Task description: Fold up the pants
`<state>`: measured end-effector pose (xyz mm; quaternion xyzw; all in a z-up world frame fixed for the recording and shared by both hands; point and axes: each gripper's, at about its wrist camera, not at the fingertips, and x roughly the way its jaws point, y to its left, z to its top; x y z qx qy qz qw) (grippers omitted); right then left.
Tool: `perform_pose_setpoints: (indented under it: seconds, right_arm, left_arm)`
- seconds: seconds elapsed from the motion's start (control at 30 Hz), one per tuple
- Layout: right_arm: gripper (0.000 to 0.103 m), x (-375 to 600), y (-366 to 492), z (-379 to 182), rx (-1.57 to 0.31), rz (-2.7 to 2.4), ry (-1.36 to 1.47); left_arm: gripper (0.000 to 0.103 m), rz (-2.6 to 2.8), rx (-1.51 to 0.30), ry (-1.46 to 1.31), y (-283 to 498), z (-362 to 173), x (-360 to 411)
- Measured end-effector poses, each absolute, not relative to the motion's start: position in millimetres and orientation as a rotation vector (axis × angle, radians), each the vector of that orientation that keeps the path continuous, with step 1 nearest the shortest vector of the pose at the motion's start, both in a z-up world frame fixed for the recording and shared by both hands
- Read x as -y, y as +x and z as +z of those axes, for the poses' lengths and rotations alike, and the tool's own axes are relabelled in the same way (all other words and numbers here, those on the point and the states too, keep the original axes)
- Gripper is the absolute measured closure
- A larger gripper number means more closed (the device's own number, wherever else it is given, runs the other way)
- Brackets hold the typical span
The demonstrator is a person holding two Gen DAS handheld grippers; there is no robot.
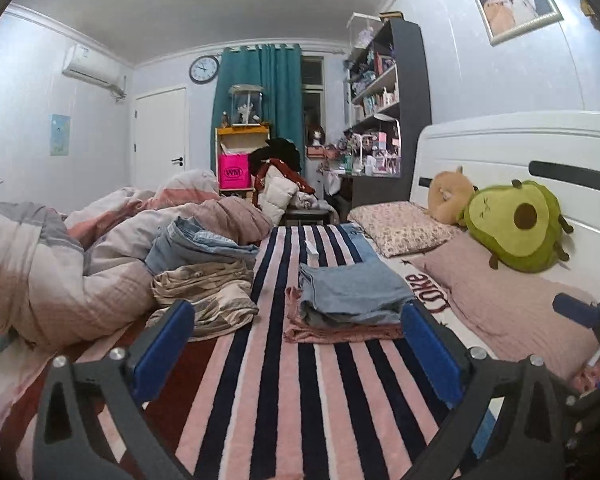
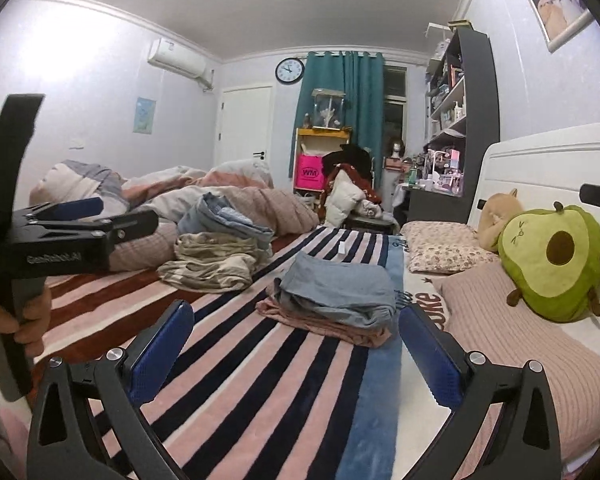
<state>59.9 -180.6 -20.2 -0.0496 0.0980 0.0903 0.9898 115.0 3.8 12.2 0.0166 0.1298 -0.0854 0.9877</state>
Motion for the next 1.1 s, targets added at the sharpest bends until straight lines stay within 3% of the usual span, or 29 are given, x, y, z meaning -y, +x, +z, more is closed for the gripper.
perform_pose_setpoints:
  seconds: [1.1]
  right_arm:
    - [0.0,200.7,69.5,-25.1,-0.225,0.199,-0.01]
  left_arm:
    - [0.001,-0.161,-0.307,0.029,105.1,0.2,10.7]
